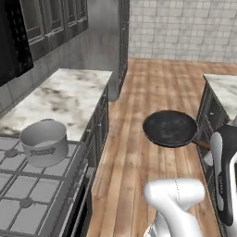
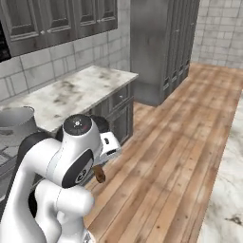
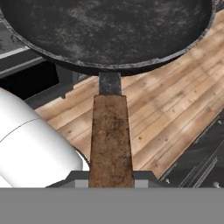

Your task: Move the pot and pan from the stove into the sink.

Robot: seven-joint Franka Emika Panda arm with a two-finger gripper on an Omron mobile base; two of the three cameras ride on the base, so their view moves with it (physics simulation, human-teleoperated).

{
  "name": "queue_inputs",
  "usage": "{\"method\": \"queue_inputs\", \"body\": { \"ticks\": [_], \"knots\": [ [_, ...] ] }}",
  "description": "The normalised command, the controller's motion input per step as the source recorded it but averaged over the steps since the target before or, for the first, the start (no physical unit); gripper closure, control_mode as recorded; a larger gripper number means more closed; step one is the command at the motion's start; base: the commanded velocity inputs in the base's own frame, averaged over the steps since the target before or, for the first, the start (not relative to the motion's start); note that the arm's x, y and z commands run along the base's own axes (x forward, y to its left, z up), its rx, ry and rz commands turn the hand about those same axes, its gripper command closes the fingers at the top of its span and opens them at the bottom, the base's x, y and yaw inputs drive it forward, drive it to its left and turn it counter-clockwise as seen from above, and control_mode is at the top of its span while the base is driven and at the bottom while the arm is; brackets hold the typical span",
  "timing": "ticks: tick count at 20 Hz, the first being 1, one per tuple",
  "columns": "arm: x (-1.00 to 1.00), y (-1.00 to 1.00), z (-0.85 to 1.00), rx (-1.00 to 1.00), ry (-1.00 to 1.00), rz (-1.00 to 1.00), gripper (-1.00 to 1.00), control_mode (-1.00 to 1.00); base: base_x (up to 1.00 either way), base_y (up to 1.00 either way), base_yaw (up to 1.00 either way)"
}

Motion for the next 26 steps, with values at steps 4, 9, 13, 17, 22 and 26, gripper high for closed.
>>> {"method": "queue_inputs", "body": {
  "ticks": [4,9,13,17,22,26],
  "knots": [
    [0.00,0.00,0.00,0.00,0.00,0.00,1.00,1.00,0.00,0.00,-0.50],
    [0.00,0.00,0.00,0.00,0.00,0.00,1.00,1.00,0.00,-0.01,-0.50],
    [0.00,0.00,0.00,0.00,0.00,0.00,1.00,1.00,0.00,-0.02,-0.50],
    [0.00,0.00,0.00,0.00,0.00,0.00,1.00,1.00,0.00,-0.03,-0.50],
    [0.00,0.00,0.00,0.00,0.00,0.00,1.00,1.00,0.00,-0.03,-0.50],
    [0.00,0.00,0.00,0.00,0.00,0.00,1.00,1.00,0.00,-0.03,-0.50]
  ]
}}
